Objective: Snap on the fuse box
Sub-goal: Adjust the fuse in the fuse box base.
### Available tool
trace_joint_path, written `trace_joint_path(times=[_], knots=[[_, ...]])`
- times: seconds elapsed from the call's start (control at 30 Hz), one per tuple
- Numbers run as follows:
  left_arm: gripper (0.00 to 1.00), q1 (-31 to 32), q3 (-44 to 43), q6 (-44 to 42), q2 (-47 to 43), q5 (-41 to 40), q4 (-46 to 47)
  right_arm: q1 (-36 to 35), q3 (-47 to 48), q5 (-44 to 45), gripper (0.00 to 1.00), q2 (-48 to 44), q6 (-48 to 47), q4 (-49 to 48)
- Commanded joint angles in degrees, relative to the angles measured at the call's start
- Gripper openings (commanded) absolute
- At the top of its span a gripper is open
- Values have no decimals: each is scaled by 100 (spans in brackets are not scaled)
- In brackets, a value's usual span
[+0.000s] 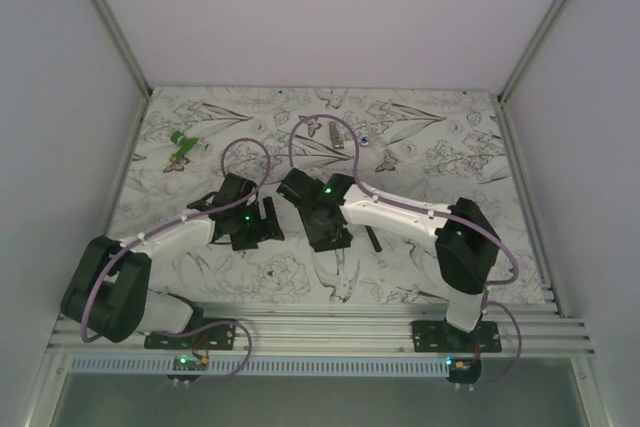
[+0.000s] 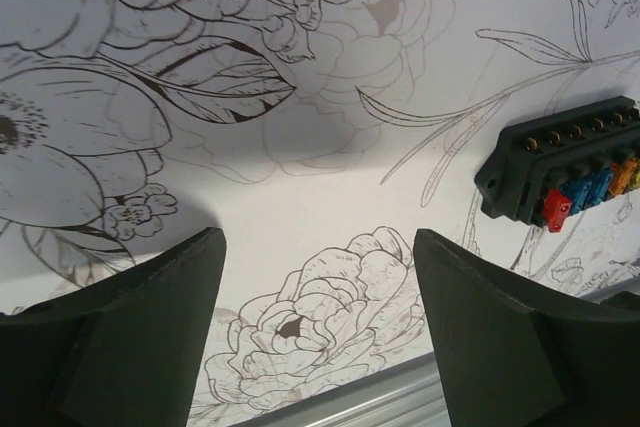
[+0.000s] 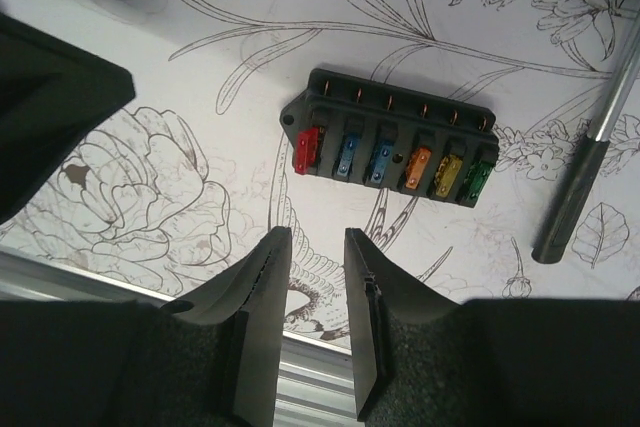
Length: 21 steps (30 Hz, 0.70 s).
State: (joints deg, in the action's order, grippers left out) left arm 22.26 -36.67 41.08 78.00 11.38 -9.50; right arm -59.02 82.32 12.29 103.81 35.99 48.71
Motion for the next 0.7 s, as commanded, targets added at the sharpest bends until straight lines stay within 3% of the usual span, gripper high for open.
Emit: trace_joint_path(times=[0.0,0.43,0.67], knots=[[84,-73,150,-442,-98,-514,-311,-121,490,348,35,258,418,503],[99,-81,419,-548,-416,-1237,-151,-162,900,495,33,901,617,427],[100,-228,504,-425,-428,-1385,-220,-153,1057,529,27,1150,657,427]])
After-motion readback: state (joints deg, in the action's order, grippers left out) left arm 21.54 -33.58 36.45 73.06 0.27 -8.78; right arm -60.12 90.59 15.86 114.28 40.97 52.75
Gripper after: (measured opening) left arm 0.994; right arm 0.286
